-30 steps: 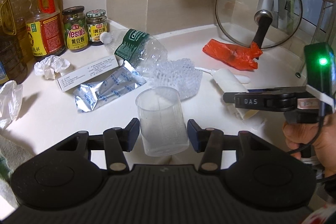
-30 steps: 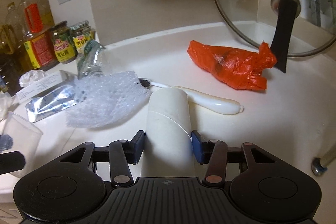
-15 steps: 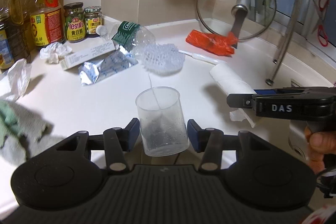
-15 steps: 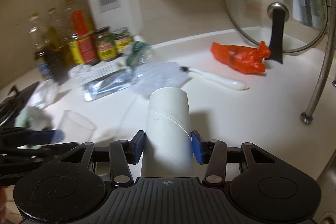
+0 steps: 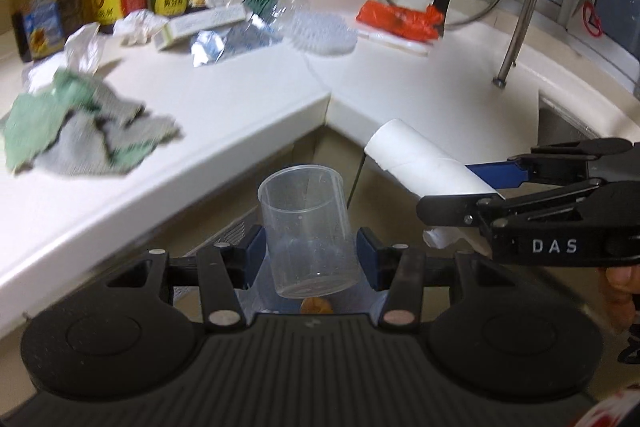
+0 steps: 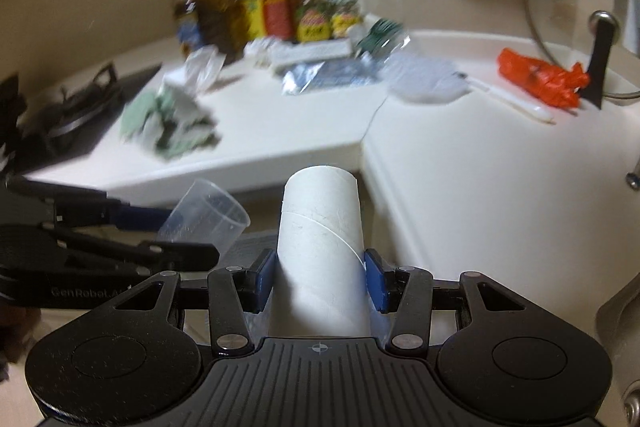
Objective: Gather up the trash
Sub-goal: 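Carry the paper tube and clear cup down over the wastebasket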
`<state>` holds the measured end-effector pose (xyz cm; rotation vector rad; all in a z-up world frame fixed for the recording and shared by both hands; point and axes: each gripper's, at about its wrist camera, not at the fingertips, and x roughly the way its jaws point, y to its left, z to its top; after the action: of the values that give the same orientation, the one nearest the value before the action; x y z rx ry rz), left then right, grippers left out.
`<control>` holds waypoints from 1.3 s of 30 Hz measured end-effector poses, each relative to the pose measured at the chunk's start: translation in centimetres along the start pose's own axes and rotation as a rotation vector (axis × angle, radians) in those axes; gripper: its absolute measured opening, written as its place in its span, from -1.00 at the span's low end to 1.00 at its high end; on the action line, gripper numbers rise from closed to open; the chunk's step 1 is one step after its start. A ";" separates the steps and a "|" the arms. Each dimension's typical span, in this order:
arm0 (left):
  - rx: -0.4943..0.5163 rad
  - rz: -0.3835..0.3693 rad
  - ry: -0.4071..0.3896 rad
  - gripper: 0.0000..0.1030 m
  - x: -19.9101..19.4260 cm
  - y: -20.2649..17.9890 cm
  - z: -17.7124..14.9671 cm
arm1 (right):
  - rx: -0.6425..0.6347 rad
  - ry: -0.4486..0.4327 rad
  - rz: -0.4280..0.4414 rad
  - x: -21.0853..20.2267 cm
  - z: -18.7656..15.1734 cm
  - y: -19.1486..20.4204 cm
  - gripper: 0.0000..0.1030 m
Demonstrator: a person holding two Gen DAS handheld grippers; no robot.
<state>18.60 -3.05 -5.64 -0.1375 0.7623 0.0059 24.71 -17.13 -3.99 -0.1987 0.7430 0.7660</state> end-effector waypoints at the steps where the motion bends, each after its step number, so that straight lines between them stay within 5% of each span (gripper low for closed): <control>1: 0.003 0.006 0.006 -0.10 0.0 0.2 -0.5 | -0.015 0.011 -0.001 0.3 -0.4 0.4 -0.08; 14: -0.004 0.000 0.080 -0.10 3.5 2.4 -4.8 | -0.096 0.153 0.010 6.2 -5.1 2.0 -0.07; 39: 0.334 -0.056 0.256 -0.10 14.4 3.5 -8.2 | -0.266 0.275 0.010 16.4 -8.5 0.2 -0.07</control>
<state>23.18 -1.26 -21.80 0.1619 1.0029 -0.1944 27.96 -11.45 -21.23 -0.5498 0.9008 0.8567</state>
